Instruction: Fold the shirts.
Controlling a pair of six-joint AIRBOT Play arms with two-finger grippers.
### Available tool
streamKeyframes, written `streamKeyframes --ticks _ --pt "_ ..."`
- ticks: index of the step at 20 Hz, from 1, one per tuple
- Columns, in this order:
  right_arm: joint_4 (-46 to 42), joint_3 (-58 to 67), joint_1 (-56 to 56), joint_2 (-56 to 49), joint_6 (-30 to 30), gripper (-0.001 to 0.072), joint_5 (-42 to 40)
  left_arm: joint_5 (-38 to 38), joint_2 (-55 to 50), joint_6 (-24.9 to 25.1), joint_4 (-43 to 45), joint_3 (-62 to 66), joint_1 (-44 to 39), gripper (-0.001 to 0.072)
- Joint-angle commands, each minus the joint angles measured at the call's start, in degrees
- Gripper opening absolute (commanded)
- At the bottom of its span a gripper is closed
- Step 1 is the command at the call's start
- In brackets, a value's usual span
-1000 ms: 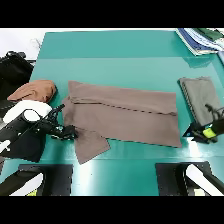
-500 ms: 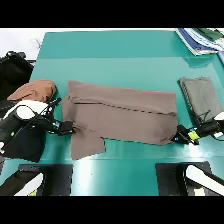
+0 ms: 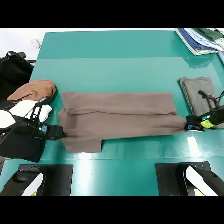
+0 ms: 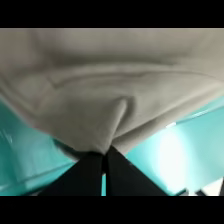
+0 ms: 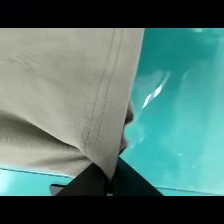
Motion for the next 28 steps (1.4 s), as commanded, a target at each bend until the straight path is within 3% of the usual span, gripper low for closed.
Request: streamKeyframes --ticks 1,8,12,13,14,15,16,18,20,21,24,28 --pt "-1.53 7.13 1.29 -1.01 0.83 0.0018 0.59 7.43 -1.9 -0.11 1.07 6.03 0.04 0.0024" --pt "-1.22 22.36 7.65 -22.91 2.27 0.002 -3.91 19.21 -26.97 5.81 1.01 19.34 0.04 0.0027" --pt "6.56 27.21 7.85 -31.43 2.19 0.003 -6.23 21.42 -35.39 5.75 1.03 23.85 0.04 0.0032" --pt "7.3 28.2 7.8 -32.7 1.86 0.0165 -6.64 21.97 -35.74 5.62 0.96 24.13 0.04 0.0274" --pt "7.56 29.31 7.37 -33.73 1.16 0.036 -6.51 22.01 -35.71 5.16 1.01 24.46 0.04 0.0549" --pt "7.63 30.32 6.67 -34.42 0.02 0.039 -6.38 21.16 -35.71 5.18 0.98 25.2 0.04 0.053" --pt "7.58 30.73 5.92 -34.62 -1.92 0.039 -5.75 19.96 -35.65 5.29 0.98 26.08 0.04 0.0462" --pt "7.61 30.6 2.47 -34.6 -4.55 0.0392 -4.24 18.08 -35.47 5.38 0.24 27.58 0.02 0.0269" --pt "7.72 29.24 -2.47 -34.62 -5.57 0.0548 -3.58 17.2 -35.52 5.46 -2.86 27.85 0.02 0.0029" --pt "9.79 27.78 -5.18 -34.64 -5.92 0.0601 -4.11 17.53 -35.56 5.77 -4.76 27.85 0.02 0.0028" --pt "22.75 21.18 -12.26 -35.28 -11.17 0.0602 -7.72 19.39 -35.6 5.79 -8.41 27.85 -1.14 0.0027" --pt "30.47 16.83 -12.81 -40.28 -15.19 0.0602 -8.11 23.61 -36.96 5.22 -8.17 27.82 -8.98 0.0027"
